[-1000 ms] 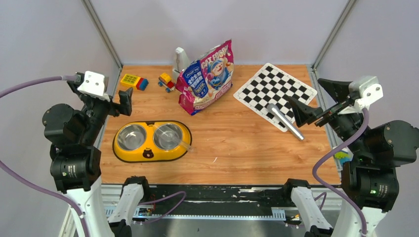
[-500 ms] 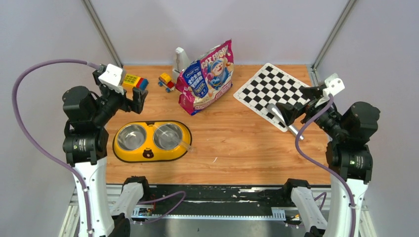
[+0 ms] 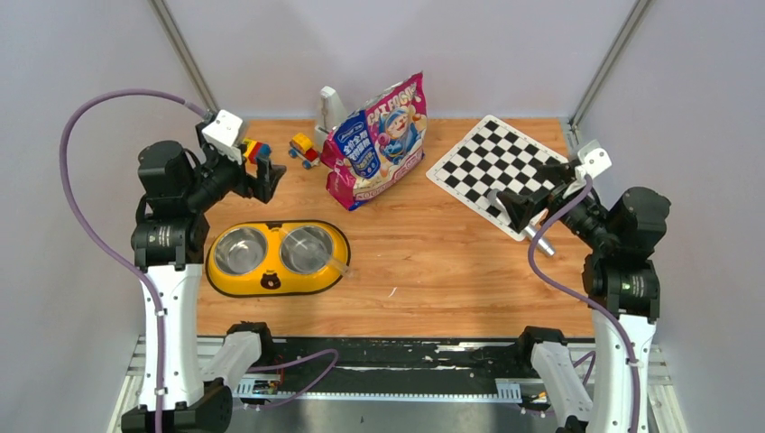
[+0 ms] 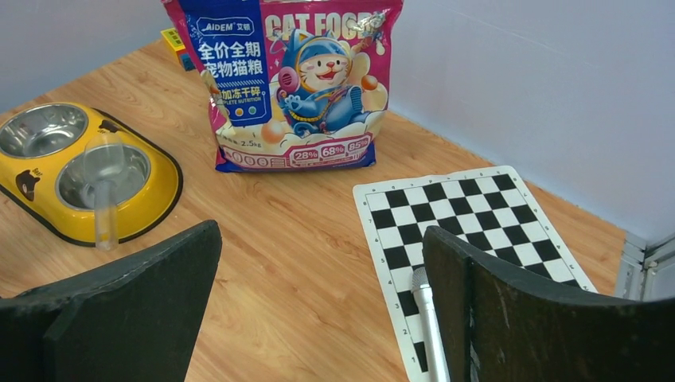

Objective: Serve the pet food
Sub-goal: Move the pet food bag to the center of the board.

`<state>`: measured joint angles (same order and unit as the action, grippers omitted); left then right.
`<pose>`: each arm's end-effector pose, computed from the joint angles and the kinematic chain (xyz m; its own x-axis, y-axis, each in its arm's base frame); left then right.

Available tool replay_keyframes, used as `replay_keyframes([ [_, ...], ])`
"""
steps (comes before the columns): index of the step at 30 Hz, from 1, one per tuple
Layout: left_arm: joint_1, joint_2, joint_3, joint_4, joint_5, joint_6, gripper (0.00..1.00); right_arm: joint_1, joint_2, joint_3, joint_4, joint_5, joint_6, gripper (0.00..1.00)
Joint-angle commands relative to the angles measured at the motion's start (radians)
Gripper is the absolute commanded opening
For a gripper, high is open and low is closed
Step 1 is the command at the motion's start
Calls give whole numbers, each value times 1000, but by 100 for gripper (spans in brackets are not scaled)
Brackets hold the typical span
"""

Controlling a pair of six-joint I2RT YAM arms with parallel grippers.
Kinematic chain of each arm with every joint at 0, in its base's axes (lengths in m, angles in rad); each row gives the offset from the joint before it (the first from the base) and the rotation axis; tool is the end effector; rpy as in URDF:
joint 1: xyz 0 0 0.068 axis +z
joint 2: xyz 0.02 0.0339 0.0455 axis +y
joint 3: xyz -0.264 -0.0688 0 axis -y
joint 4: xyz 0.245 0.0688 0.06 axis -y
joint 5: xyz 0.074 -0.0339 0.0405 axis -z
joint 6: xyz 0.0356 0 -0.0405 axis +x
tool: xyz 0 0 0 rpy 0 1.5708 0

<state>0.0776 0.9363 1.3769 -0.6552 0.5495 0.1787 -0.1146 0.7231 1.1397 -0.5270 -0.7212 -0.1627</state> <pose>0.1624 -0.0060 0.4627 -0.1303 0.1419 -0.9813 0.4733 0.8785 0.0642 0.1238 0.0094 0.4311 -0.0163 -0.1206 -0.9926 -0.5763 0.8123 -0.0892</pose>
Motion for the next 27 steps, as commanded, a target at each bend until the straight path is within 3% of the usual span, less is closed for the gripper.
replay_keyframes([
  [1,-19,14,-31,29,-27,31,100,0,-33,-90,111,-56,8,100],
  [7,-55,75,-15,10,-55,50,100,1,-20,-103,123,-95,4,100],
  [12,-211,154,47,-54,-193,125,100,1,-9,-91,123,-85,0,100],
  [16,-289,218,97,-48,-226,151,100,0,-29,-126,129,-90,-22,100],
  [27,-382,454,280,-40,-282,132,100,0,-5,-130,141,-85,-10,100],
])
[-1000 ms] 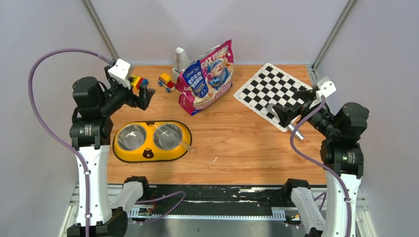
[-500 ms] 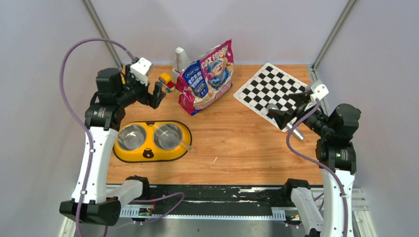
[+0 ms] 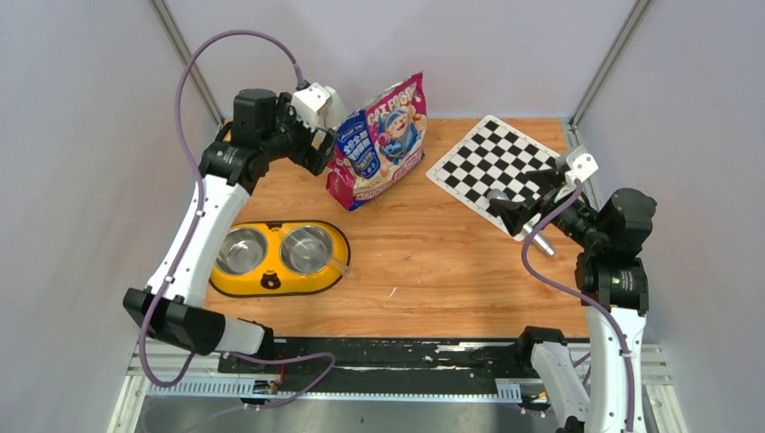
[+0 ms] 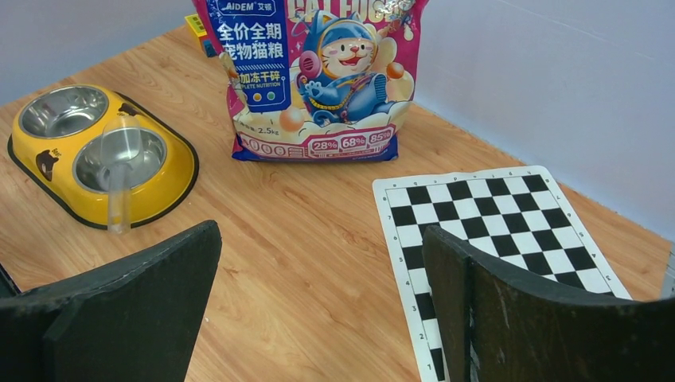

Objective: Serve the pet food
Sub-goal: Move the pet food bag to the center of the board.

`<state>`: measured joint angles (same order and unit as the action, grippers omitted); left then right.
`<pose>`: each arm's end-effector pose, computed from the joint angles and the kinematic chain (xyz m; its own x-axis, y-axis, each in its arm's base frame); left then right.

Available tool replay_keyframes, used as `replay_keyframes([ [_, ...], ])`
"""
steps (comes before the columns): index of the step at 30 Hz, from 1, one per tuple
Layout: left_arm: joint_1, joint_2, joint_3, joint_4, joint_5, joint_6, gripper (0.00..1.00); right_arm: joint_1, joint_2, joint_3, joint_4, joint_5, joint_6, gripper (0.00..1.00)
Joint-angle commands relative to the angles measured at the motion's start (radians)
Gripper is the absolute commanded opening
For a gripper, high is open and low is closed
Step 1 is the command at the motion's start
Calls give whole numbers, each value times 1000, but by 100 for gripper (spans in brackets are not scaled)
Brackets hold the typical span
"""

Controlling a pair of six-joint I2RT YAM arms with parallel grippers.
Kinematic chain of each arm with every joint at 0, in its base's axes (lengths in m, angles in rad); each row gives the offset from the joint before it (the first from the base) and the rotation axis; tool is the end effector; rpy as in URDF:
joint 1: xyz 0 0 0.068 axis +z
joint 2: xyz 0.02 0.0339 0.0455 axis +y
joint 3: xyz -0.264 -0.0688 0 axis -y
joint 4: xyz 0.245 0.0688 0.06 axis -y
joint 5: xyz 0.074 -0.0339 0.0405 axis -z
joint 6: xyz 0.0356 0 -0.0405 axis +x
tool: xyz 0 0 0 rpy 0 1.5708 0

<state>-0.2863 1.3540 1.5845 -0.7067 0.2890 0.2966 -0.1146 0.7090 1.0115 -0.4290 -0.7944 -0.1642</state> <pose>0.2697 -0.0900 0.4361 -0.2704 0.3716 -0.8881 0.6198 0.7731 0.1348 0.1358 0.0099 0.4032 -0.0218 -0.1128 -0.9934 -0.6351 0.7690 -0.0734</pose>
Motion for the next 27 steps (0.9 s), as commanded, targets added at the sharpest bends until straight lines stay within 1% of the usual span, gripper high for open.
replay_keyframes([
  [1,-20,54,90,7,-24,15,100,0,10,-4,44,-12,-10,100],
  [8,-31,122,130,9,-54,25,100,0,11,-9,44,-24,-11,100],
  [11,-33,165,150,10,-61,30,96,0,9,-10,43,-24,-11,99],
  [17,-33,244,211,-20,-53,33,75,0,8,-12,42,-20,-15,99],
  [20,-34,272,231,-29,-49,35,70,0,10,-14,44,-22,-18,99],
  [23,-34,287,234,-28,-51,39,63,0,11,-14,44,-23,-20,100],
  [26,-35,304,242,-31,-46,41,59,-1,14,-16,42,-26,-21,100],
  [27,-37,307,244,-35,-40,43,55,0,14,-16,43,-26,-21,100],
])
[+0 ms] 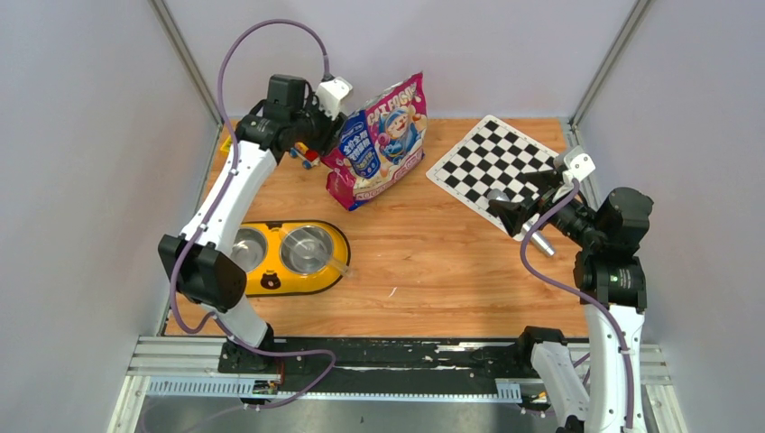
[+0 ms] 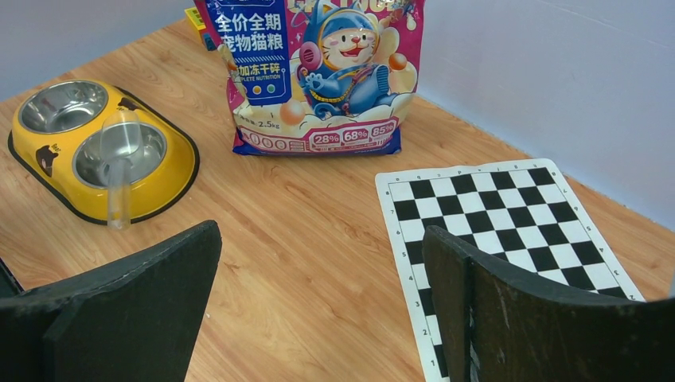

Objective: Serve the pet food
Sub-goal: Move the pet food bag to the center of the board.

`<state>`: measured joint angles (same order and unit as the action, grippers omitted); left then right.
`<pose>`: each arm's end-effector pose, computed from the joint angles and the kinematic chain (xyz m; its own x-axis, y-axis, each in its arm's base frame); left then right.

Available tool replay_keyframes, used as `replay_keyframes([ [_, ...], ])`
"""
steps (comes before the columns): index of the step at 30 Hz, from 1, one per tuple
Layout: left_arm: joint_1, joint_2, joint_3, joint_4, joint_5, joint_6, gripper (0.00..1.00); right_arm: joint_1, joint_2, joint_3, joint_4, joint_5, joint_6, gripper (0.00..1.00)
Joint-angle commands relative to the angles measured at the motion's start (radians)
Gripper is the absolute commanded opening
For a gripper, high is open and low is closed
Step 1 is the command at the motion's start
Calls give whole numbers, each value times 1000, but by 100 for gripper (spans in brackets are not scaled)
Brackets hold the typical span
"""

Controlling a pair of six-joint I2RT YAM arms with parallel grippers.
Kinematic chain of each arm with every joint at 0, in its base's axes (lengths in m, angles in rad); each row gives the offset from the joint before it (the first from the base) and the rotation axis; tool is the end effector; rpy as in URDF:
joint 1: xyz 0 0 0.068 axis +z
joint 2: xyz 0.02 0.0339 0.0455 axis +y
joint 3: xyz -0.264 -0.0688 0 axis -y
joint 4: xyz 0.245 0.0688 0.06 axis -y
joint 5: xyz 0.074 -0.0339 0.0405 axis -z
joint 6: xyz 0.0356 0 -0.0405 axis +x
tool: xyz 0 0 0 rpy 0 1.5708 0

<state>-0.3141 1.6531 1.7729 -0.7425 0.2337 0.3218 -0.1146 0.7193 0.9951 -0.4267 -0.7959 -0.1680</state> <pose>0.3456 -0.1209 0.4021 -0.3746 0.4452 -0.8133 0.6303 0.7656 0.1288 0.1406 0.0094 0.3970 -0.0433 -0.1128 -0.9927 -0.6380 0.7678 -0.0594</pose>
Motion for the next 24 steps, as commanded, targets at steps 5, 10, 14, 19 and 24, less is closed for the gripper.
replay_keyframes([
  [5,-15,38,70,-15,24,21,35,0,6,-2,41,-26,-22,99],
  [10,-27,62,90,-46,30,27,0,0,7,-3,41,-25,-24,100],
  [14,-41,59,96,-60,43,32,0,-1,7,-4,41,-25,-25,99],
  [19,-63,36,115,-83,68,30,0,0,8,-6,41,-25,-25,99],
  [24,-89,-2,130,-111,93,46,0,5,38,12,58,-41,-24,100],
])
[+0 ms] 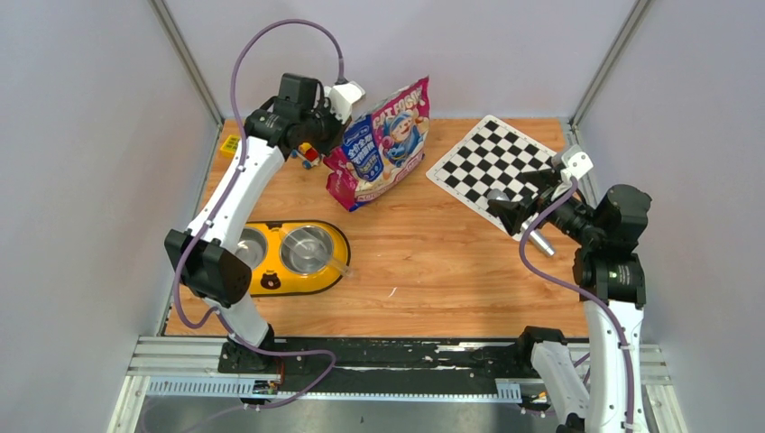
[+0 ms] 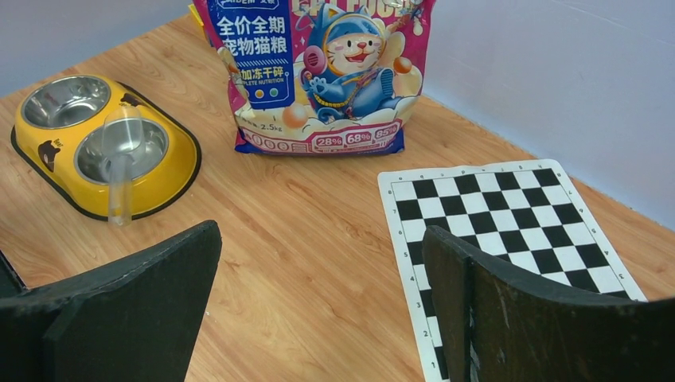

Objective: Serve the pet food
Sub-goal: Move the pet food bag to the center of the board.

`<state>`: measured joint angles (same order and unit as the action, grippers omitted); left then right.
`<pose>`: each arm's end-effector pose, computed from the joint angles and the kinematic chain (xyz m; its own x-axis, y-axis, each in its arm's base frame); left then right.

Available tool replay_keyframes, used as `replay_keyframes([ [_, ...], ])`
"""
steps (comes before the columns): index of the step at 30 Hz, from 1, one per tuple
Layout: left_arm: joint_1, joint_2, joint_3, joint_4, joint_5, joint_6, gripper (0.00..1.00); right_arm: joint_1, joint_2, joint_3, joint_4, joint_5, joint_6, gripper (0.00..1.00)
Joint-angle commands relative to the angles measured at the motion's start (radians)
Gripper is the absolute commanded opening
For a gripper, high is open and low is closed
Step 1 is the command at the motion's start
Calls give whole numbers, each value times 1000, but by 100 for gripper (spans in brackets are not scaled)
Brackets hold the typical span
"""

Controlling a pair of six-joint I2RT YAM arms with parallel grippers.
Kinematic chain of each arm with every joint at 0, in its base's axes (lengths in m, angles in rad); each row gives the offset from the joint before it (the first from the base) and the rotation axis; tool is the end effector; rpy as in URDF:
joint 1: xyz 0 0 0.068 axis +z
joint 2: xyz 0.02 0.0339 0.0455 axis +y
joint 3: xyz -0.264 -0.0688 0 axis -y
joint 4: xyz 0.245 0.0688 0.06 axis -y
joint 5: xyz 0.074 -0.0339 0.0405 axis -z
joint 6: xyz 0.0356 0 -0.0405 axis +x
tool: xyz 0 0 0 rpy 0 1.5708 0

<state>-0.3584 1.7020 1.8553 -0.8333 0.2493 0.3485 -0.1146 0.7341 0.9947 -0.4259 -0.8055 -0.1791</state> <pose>0.3452 -0.1387 0.4037 -0.3760 0.4942 -0.7838 0.6894 0.7144 0.1197 0.1446 0.0092 0.3952 -0.0491 -0.1186 -0.9917 -0.6465 0.7606 -0.0589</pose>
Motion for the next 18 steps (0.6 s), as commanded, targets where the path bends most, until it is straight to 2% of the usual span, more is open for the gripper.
replay_keyframes([
  [1,-47,-57,44,-22,67,33,0,9,36,21,68,-36,-17,99],
  [5,-47,-97,3,-14,14,69,0,12,110,89,132,-102,-96,99],
  [8,-47,-137,-36,-8,-4,101,0,12,201,115,265,-195,-208,95],
  [12,-47,-170,-57,-23,-21,159,0,13,438,285,369,-277,-283,92],
  [18,-47,-175,-52,-119,-9,268,0,26,799,553,396,-371,-442,91],
])
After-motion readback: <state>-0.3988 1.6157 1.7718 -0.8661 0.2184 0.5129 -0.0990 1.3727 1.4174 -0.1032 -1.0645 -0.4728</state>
